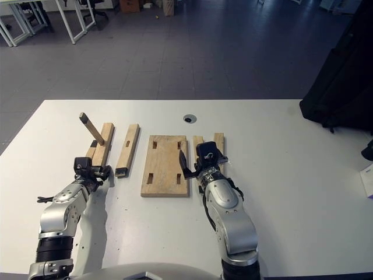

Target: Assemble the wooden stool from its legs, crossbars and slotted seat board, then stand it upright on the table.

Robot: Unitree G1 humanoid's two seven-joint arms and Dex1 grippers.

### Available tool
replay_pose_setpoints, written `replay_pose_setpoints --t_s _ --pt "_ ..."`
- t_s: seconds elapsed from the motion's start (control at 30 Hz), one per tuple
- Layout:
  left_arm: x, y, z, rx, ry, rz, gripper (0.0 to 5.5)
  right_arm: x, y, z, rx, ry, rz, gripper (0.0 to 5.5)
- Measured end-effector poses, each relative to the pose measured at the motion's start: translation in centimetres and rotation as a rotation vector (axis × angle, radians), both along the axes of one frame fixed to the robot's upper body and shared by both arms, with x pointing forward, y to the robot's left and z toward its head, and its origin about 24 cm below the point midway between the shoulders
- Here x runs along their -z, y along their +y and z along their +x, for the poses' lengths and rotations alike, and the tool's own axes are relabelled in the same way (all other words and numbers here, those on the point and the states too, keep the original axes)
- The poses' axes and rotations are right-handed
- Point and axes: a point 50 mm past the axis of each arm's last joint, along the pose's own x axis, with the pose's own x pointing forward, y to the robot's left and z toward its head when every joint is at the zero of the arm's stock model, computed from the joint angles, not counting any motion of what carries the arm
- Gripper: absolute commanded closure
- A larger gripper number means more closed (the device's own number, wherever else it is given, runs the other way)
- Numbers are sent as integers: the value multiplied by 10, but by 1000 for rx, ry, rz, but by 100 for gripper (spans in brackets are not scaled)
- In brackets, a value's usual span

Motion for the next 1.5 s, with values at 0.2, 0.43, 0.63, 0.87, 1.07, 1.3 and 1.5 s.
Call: replay_pose_setpoints --t_s 0.2,0.43,0.63,0.87,1.07,1.3,1.5 --pt "5 -1 1 -38 -26 2 344 -2 1 2 -3 -4 -1 89" --pt "6 0 1 -45 -45 12 344 -3 -1 4 -12 0 -5 89" --pt "-4 -18 -5 -8 -133 -76 344 -13 -25 27 61 -51 -50 89" --pt "-95 -38 19 117 -513 -236 344 -31 -51 61 74 -174 -159 89" --pt "-117 -69 9 535 -463 -865 344 -78 -38 78 -370 -93 515 89" --pt "-161 -74 3 928 -479 -1170 344 -118 -21 74 -812 93 967 70" --pt "-151 -78 -4 962 -404 -1184 344 -124 -9 62 -934 157 983 70"
